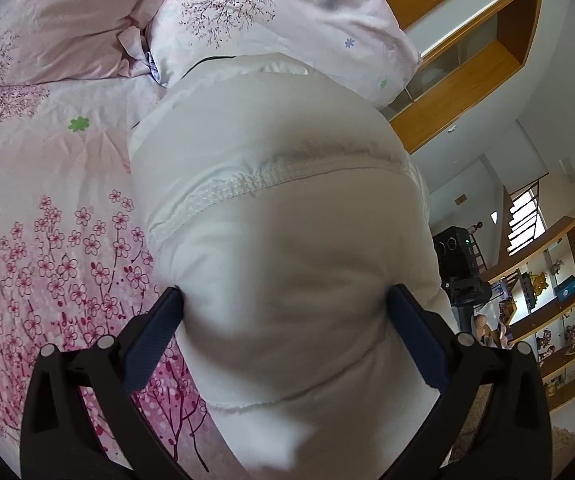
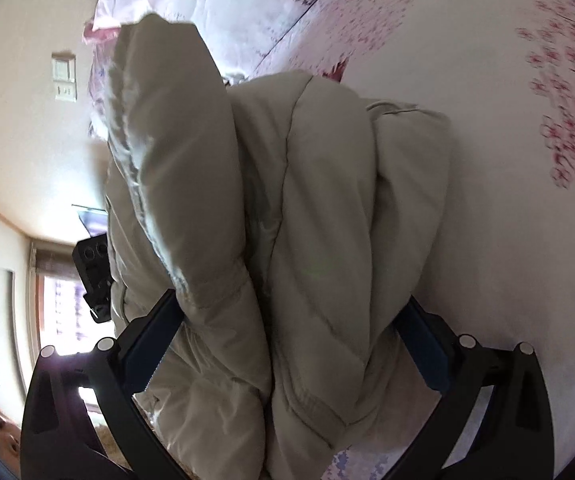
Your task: Fold large clothes
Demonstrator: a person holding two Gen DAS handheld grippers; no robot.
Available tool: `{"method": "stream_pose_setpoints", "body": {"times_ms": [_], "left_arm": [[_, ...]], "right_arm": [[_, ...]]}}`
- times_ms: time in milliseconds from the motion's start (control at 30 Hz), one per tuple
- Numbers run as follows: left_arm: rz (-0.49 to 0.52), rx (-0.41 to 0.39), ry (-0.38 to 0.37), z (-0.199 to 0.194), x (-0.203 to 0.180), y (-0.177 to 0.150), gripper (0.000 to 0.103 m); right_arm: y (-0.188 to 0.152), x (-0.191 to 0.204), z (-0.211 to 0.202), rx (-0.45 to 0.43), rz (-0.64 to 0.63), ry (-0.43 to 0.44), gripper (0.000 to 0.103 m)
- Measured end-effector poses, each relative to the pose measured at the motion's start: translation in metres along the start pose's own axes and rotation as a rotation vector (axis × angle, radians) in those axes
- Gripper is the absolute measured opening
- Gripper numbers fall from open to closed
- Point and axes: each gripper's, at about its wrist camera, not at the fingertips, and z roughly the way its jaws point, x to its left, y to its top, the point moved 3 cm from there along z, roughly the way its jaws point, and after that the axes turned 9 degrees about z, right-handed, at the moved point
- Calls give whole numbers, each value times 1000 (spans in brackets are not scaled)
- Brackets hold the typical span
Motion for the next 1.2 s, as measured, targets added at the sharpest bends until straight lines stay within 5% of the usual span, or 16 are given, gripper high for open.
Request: {"method": "stream_pose_setpoints", "body": {"times_ms": [233, 267, 367, 567, 1000, 1200], "left_arm": [[-31, -6, -36, 4, 9, -3, 101], [-35, -11, -33, 3, 10, -3, 101], [-28, -22, -35, 0, 7, -5, 95], [7, -30, -28, -11, -3, -2, 76], [-9, -147, 35, -62, 19, 25, 71], [-37, -230, 180, -103, 65, 41, 69]], "right_arm": [[3, 15, 13, 20, -55, 0, 102], [3, 16, 15, 22, -55, 20, 88], [-2, 19, 18, -1, -64, 87, 69], [-14, 27, 10, -67, -84, 135, 48], [0, 99, 23, -85, -202, 161, 39], [35, 143, 70, -47, -261, 139, 39]]}}
